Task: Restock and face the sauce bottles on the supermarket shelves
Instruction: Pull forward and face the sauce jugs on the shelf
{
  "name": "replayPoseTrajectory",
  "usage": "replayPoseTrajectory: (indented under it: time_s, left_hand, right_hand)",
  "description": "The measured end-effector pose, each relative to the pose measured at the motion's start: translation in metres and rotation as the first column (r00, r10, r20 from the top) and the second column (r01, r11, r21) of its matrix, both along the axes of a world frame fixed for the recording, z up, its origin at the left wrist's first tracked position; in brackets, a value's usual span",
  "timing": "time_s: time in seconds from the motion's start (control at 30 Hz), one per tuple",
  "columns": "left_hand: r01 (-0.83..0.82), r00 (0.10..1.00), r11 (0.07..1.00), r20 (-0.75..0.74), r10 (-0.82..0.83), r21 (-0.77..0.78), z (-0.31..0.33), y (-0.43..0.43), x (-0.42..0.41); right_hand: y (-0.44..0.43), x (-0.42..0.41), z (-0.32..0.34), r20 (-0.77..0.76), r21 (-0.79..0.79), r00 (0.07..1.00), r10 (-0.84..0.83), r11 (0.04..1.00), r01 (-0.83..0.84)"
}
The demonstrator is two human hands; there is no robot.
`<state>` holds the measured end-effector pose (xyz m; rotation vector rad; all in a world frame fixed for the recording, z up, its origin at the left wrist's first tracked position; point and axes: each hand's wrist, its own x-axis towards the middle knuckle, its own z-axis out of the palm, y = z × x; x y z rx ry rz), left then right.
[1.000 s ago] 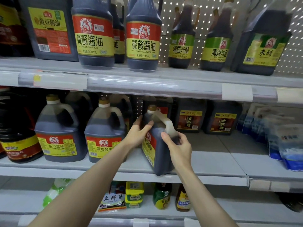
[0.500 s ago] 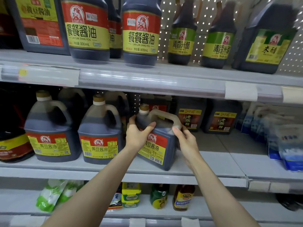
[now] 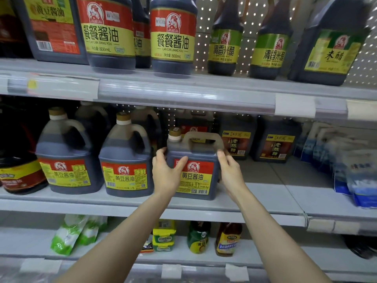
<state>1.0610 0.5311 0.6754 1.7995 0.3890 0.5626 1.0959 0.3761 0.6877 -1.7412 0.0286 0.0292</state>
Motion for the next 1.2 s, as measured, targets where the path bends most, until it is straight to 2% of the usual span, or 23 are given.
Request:
replayPoseTrajectory:
  time_s: [0.1, 0.17, 0.3, 0.47, 0.73, 1.2]
  left_hand:
    - [0.120, 0.990, 0.992, -0.075, -0.123, -0.044, -0.007, 0.010, -0.002]
    - [0.195, 0.974, 0.975, -0.093, -0.205, -0.109, -0.012, 0.012, -0.005]
    - [0.269, 0.952, 0.932, -0.081, -0.296, -0.241, -0.018, 0.011, -0.002]
    - [0.257, 0.960, 0.930, -0.036, -0.276, -0.264, -0.026, 0.011, 0.003]
    - [0.243, 0.968, 0.927, 0.006, -0.252, -0.287, -0.035, 0.015, 0.020]
    - [0.172, 0.984, 0.951, -0.005, -0.179, -0.256, -0.038, 0.020, 0.061]
  right_hand:
    - [0.002, -0.006, -0.012, -0.071, -0.025, 0.995, 0.072, 0.997, -0.074]
    - [0.003, -0.011, -0.020, -0.115, 0.040, 0.987, 0.109, 0.994, -0.105]
    - [0.004, -0.012, -0.026, -0.107, 0.082, 0.987, 0.120, 0.990, -0.111]
    - [0.001, -0.005, -0.032, -0.091, 0.123, 0.989, 0.116, 0.987, -0.105]
    - [0.002, 0.015, -0.037, -0.112, 0.095, 0.992, 0.065, 0.994, -0.055]
    - [0.013, 0.060, -0.042, -0.078, 0.138, 0.996, 0.046, 0.990, -0.034]
